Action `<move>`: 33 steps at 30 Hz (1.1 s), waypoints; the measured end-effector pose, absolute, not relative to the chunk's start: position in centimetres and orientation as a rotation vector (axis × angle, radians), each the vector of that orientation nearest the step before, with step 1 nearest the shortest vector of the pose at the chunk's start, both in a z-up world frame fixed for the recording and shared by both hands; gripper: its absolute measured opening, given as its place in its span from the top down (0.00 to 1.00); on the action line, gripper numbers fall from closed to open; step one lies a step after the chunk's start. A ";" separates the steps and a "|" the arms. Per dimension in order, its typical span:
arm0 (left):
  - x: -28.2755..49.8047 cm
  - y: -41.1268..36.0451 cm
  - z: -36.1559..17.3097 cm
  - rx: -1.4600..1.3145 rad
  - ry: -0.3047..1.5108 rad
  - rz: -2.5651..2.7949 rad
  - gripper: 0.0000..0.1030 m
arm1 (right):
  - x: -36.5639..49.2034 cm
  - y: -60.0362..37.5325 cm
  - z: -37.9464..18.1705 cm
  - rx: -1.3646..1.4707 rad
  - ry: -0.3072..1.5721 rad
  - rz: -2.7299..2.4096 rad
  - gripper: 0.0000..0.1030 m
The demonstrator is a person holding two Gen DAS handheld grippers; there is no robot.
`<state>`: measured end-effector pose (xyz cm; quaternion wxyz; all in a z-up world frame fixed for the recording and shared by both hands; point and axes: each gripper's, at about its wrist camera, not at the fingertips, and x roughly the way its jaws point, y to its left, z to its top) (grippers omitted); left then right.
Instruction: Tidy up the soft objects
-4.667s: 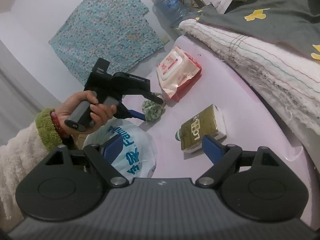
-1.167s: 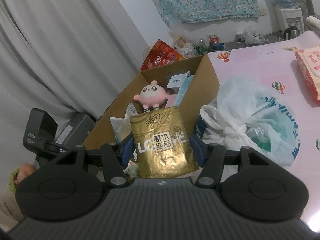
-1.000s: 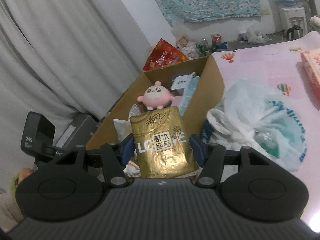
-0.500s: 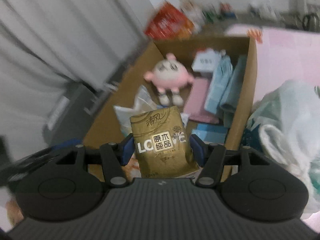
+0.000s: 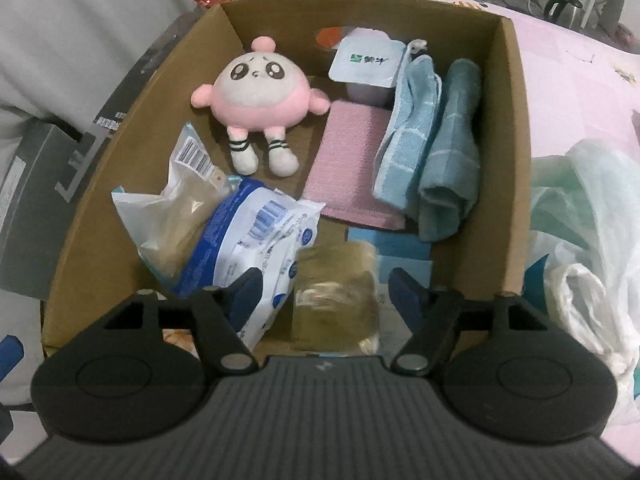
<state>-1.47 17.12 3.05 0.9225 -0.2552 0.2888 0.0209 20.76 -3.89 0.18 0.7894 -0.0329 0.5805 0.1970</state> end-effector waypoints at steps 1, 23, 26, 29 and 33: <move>-1.5 17.1 3.0 -0.523 0.591 0.044 0.14 | 20.8 -3.8 0.2 -0.063 1.258 0.425 0.31; -2.8 17.7 2.5 -0.515 0.602 0.088 0.14 | 20.7 -2.9 -2.0 0.097 1.344 0.486 0.18; -2.6 17.5 2.5 -0.515 0.611 0.082 0.14 | 19.9 -3.1 -1.9 0.153 1.376 0.527 0.18; -2.5 17.1 2.5 -0.506 0.617 0.073 0.14 | 19.3 -3.5 -1.9 0.206 1.392 0.581 0.18; -2.4 16.6 2.6 -0.494 0.620 0.067 0.14 | 19.9 -4.0 -1.2 0.143 1.302 0.493 0.19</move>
